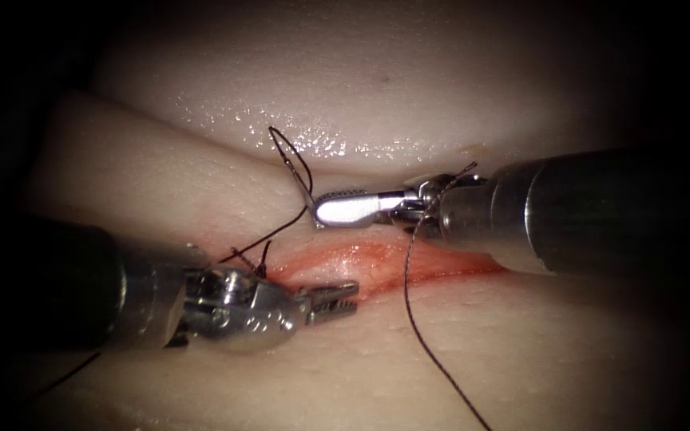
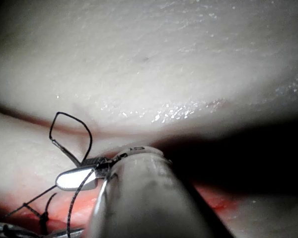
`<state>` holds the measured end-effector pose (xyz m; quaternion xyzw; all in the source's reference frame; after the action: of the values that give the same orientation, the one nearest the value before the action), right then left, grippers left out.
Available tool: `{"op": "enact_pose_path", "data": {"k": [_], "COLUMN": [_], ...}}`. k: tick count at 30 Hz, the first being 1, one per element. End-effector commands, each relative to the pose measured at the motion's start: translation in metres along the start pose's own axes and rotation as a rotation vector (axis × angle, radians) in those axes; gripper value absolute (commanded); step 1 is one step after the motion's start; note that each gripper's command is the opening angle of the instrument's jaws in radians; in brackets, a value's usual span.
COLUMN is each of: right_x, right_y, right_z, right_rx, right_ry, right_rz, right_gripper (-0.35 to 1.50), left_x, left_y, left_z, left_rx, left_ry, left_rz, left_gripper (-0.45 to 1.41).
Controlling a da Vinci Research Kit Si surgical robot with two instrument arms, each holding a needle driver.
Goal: Wound Closure
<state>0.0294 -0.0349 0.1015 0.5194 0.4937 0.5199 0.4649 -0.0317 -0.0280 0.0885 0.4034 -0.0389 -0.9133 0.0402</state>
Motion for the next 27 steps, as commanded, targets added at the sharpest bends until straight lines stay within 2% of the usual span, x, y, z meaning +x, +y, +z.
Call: {"op": "enact_pose_path", "data": {"k": [1,2,3,4,6,7,8,9,11,14,15,17,18,19,23,24,27], "right_x": [-0.0001,-0.0002,-0.0002,-0.0002,0.0,0.0002,0.0003,0.0005,0.0006,0.001,0.001,0.0012,0.0013,0.0013,0.0012,0.001,0.0009], "right_y": [0.0005,0.0005,0.0004,0.0004,0.0002,0.0,-0.0001,-0.0002,-0.0003,-0.0006,-0.0006,-0.0007,-0.0008,-0.0008,-0.0008,-0.0008,-0.0009], "right_z": [0.0007,0.0006,0.0005,0.0004,-0.0001,-0.0006,-0.0007,-0.001,-0.0012,-0.0018,-0.0018,-0.0021,-0.0024,-0.0024,-0.003,-0.0032,-0.0039], "right_rx": [-0.001,-0.002,-0.001,-0.001,-0.004,-0.001,0.002,0.012,0.014,0.009,0.009,0.012,0.014,0.014,0.013,0.015,0.005], "right_ry": [0.004,0.006,0.008,0.008,0.015,0.03,0.035,0.045,0.052,0.062,0.062,0.066,0.077,0.077,0.075,0.072,0.053], "right_rz": [0.001,0.002,0.003,0.003,0.007,0.012,0.014,0.018,0.013,0.013,0.013,0.011,0.014,0.014,0.013,0.013,0.012], "right_gripper": [1.36,1.36,1.36,1.36,1.36,1.38,1.38,1.36,1.36,1.36,1.36,1.35,1.35,1.35,1.33,1.31,1.26], "left_x": [-0.0002,-0.0003,-0.0004,-0.0005,-0.0004,0.0001,0.0003,0.0007,0.0009,0.0018,0.0018,0.0023,0.0027,0.0027,0.0033,0.0036,0.0043], "left_y": [0.0003,0.0002,0.0001,0.0,0.0003,0.0008,0.0008,0.0008,0.0007,0.0,0.0,-0.0006,-0.0014,-0.0014,-0.0027,-0.0028,-0.0024], "left_z": [0.001,0.001,0.001,0.001,0.0007,0.0005,0.0004,0.0001,-0.0001,-0.001,-0.001,-0.0016,-0.0023,-0.0023,-0.004,-0.0047,-0.006], "left_rx": [-0.001,0.001,-0.001,-0.015,-0.059,-0.137,-0.16,-0.209,-0.227,-0.318,-0.318,-0.361,-0.41,-0.41,-0.519,-0.585,-0.652], "left_ry": [0.005,0.008,0.012,0.034,0.165,0.252,0.278,0.353,0.38,0.463,0.463,0.5,0.511,0.511,0.531,0.563,0.601], "left_rz": [-0.006,-0.011,-0.027,-0.059,-0.172,-0.276,-0.31,-0.39,-0.419,-0.561,-0.561,-0.644,-0.724,-0.724,-0.883,-0.931,-0.953], "left_gripper": [-0.04,-0.14,-0.36,-0.45,-0.45,-0.45,-0.45,-0.45,-0.45,-0.45,-0.45,-0.45,-0.45,-0.45,-0.45,-0.45,-0.45]}}
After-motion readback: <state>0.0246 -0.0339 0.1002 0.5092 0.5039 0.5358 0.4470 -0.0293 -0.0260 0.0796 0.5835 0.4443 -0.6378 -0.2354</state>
